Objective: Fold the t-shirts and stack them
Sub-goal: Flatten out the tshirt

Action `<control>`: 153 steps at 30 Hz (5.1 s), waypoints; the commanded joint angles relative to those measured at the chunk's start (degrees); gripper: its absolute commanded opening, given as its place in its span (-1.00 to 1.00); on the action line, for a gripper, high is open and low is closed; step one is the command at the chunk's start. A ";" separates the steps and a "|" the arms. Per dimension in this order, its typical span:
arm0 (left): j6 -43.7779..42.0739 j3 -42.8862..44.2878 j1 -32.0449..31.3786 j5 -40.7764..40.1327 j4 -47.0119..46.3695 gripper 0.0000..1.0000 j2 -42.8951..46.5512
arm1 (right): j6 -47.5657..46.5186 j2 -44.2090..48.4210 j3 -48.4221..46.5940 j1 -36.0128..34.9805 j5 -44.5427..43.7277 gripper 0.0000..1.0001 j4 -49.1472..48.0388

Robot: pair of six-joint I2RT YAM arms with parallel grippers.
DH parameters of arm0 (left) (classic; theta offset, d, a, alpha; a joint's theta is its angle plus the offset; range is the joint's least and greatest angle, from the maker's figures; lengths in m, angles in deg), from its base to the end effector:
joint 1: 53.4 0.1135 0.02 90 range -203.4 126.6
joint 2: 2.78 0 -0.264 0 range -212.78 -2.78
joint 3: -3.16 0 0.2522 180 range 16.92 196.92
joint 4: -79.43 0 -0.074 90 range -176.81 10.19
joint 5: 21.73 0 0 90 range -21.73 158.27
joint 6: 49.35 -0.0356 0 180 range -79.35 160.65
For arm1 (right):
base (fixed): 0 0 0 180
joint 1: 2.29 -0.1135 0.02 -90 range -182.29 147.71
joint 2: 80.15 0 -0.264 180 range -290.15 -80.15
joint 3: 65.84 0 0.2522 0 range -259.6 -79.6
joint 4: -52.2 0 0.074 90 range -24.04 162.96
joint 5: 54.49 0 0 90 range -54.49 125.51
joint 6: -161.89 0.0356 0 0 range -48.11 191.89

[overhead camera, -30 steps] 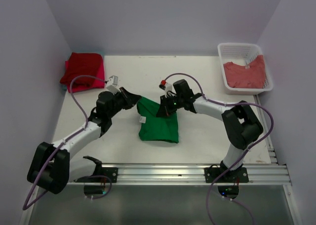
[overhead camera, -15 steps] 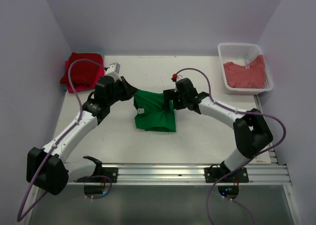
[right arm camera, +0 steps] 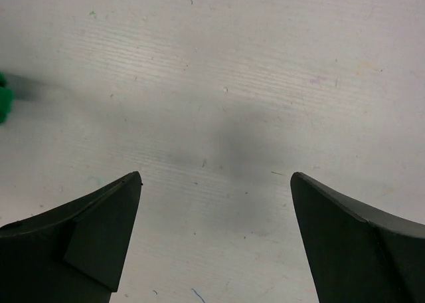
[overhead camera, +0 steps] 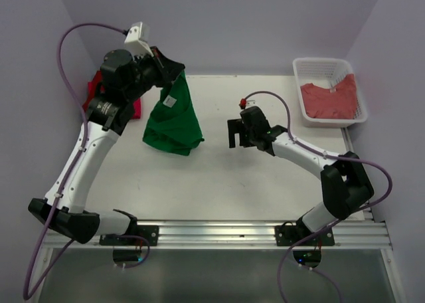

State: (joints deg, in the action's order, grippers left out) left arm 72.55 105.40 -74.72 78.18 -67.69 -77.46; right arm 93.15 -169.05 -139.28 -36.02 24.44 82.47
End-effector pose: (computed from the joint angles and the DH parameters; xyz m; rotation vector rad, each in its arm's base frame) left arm 0.2609 -0.1084 0.4747 -0.0234 1.7327 -0.8390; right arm 0.2816 0.1798 0.2322 -0.1639 2.3572 0.2404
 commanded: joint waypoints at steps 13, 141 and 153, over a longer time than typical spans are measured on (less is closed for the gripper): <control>-2.46 32.44 0.32 17.77 14.81 -0.98 -9.97 | 6.51 -3.21 0.53 0.60 -8.87 0.98 -1.31; 8.79 -50.87 -0.65 25.25 19.99 -1.00 32.92 | 12.06 14.20 -10.72 -6.69 -41.92 -1.00 27.08; 3.71 -43.07 -1.79 22.30 21.57 -1.00 34.77 | 7.92 13.06 -13.44 -6.69 -39.56 -1.00 24.01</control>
State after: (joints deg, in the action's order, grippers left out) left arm 79.56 54.00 -76.31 104.82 -46.27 -43.60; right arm 102.26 -156.27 -149.66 -42.41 -14.42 108.90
